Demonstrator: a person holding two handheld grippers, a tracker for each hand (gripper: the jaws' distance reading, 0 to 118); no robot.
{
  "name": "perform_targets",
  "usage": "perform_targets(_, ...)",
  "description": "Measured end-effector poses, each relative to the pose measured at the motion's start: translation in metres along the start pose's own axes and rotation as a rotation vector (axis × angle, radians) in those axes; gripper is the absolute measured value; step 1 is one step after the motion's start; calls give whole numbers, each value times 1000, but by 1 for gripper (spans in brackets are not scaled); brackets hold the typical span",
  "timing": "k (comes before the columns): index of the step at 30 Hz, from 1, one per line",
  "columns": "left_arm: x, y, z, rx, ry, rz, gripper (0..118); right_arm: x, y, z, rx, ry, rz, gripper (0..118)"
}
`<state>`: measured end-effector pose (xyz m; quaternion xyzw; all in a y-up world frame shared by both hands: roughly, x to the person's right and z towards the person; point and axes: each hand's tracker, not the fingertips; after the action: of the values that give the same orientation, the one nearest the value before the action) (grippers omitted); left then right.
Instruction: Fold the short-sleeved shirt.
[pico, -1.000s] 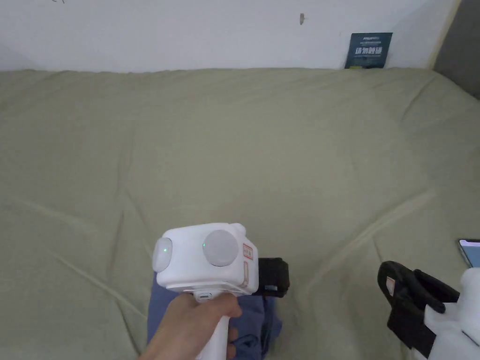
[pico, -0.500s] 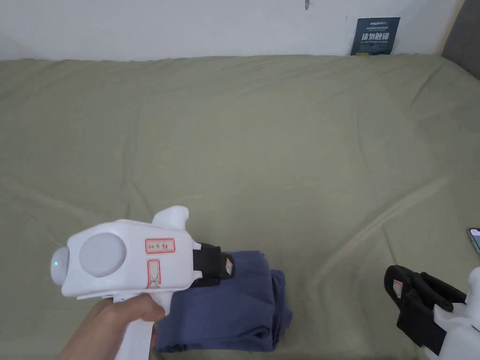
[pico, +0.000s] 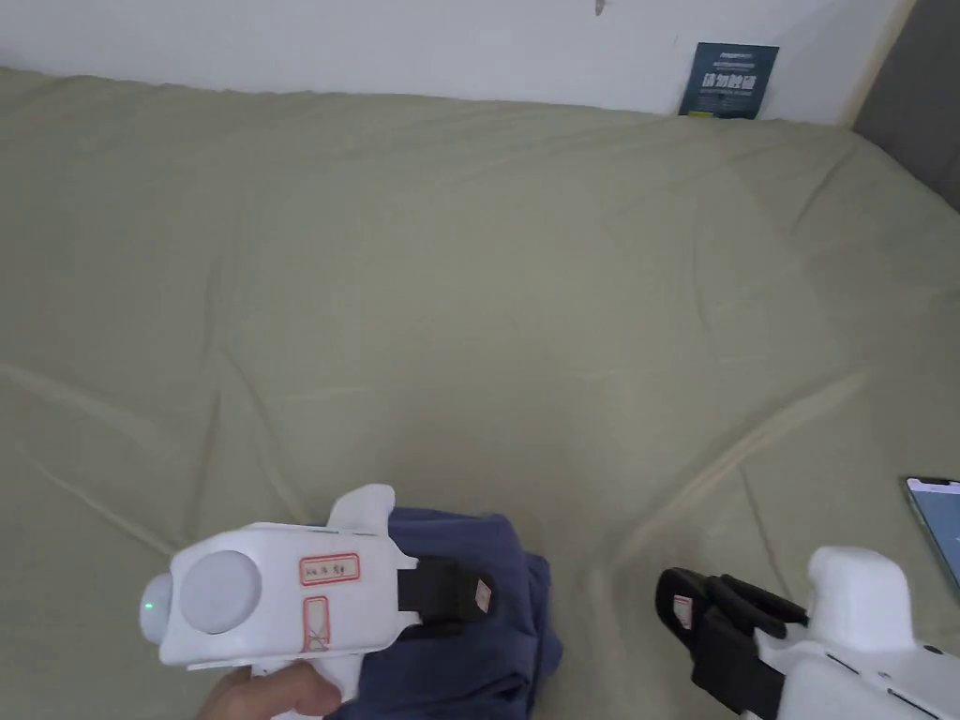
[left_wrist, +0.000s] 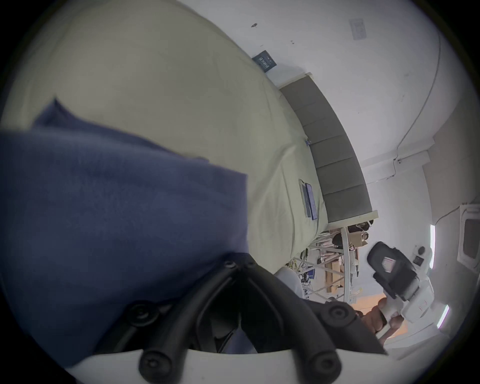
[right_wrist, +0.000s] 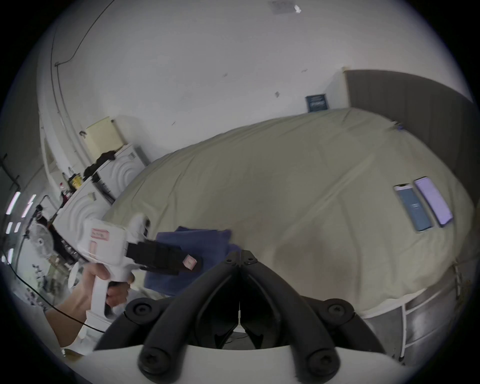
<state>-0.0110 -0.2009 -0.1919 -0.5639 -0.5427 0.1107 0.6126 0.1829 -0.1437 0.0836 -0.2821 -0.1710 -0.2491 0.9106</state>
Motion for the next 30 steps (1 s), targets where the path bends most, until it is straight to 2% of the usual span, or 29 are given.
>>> perform_targets(3,-5,7,60,106,106,-50,0,-16,2,-49,-111,174,-58,0)
perform_targets(7,-18,5,114,164,396,-105,0,-34,-3,-120,-260,390,-150,0)
perform_targets(10,-42,6,123,136,505,-122,0,-27,-15,-166,-359,533,-286,0)
perform_targets(13,-67,6,122,90,418,-41,0,4,-38,-193,-421,534,-405,0)
perform_targets(16,-80,8,116,62,312,-14,0,34,-52,-203,-414,665,-607,0)
perform_targets(18,-84,11,112,48,199,14,2,30,-48,-203,-422,647,-574,0)
perform_targets(19,-86,14,109,37,149,38,18,27,-45,-202,-432,650,-553,0)
perform_targets(20,-91,16,105,24,78,74,52,27,-45,-203,-436,651,-547,0)
perform_targets(21,-96,17,97,-1,30,96,109,29,-45,-204,-438,660,-557,0)
perform_targets(22,-101,17,88,-41,-24,118,118,32,-47,-205,-439,677,-584,0)
perform_targets(24,-115,21,78,-11,-36,169,118,36,-49,-205,-431,690,-607,0)
perform_targets(26,-126,20,55,-88,-24,222,117,39,-52,-207,-423,711,-639,0)
perform_targets(28,-134,15,39,-77,-52,210,117,41,-53,-207,-420,734,-677,0)
perform_targets(30,-137,16,38,-47,-197,217,116,43,-54,-207,-415,748,-695,0)
